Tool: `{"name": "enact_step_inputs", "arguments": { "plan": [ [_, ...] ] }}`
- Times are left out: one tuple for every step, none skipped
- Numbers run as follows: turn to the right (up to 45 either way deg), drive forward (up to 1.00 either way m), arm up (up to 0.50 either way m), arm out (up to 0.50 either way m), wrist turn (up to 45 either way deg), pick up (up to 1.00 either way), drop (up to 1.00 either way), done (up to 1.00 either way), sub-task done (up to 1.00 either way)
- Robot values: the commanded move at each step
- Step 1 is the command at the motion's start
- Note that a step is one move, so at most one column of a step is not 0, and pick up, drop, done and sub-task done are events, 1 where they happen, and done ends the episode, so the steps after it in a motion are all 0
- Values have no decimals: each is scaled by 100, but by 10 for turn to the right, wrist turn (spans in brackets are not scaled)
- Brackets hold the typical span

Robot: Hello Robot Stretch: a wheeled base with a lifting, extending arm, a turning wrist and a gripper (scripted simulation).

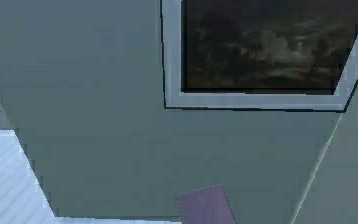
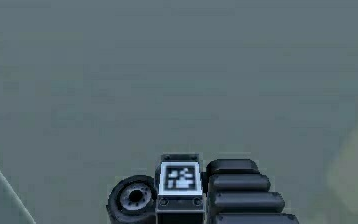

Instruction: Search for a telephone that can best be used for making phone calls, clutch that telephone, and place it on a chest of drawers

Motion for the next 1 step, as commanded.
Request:
{"name": "enact_step_inputs", "arguments": {
  "plan": [
    [0,20,0,0,0,0,0,0,0]
  ]
}}
